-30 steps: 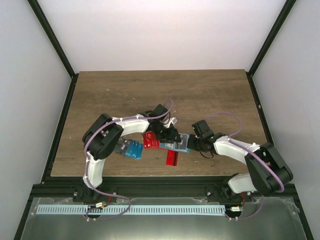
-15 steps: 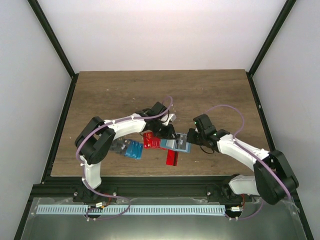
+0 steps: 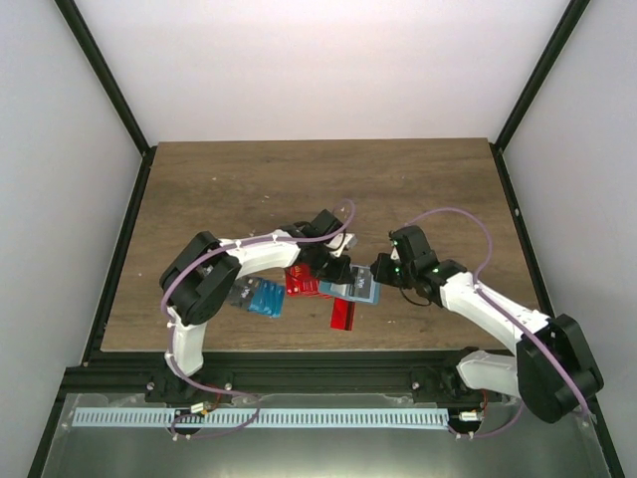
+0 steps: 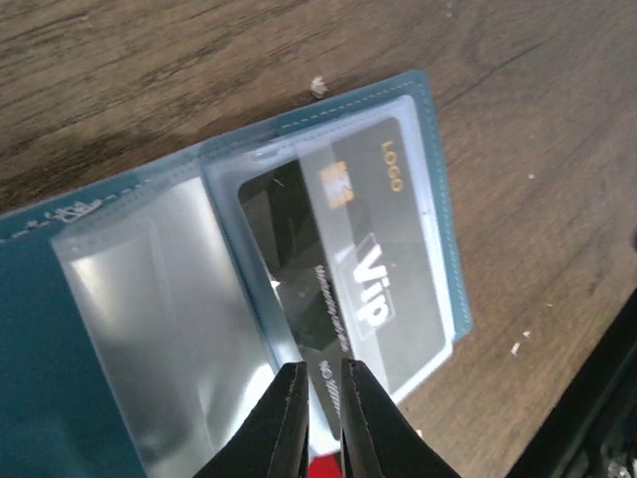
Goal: Put the credit cards into the card holder
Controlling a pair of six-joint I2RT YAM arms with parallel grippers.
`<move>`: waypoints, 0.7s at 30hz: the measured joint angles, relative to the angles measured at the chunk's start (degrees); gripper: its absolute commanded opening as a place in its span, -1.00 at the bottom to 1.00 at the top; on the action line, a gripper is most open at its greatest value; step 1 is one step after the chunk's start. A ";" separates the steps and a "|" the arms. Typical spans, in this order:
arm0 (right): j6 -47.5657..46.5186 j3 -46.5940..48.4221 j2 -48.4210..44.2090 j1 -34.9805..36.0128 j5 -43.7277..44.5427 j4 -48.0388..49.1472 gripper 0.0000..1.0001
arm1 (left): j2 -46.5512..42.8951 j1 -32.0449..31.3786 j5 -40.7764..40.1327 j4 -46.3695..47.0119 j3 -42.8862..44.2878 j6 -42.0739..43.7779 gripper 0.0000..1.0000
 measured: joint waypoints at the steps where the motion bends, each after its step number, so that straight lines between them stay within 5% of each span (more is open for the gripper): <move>1: 0.07 -0.20 -0.15 -0.13 -0.39 0.17 -0.65 | 0.48 -0.02 -0.33 0.02 0.22 0.11 -0.79; 13: 1.60 -6.03 -0.33 -4.44 -10.05 5.75 -0.30 | 4.09 -0.94 -3.08 -1.60 2.23 1.20 -0.92; 21: 2.47 -7.10 1.46 -4.94 -14.29 9.33 -0.27 | 4.52 -1.14 -3.76 -1.90 2.69 1.57 -0.92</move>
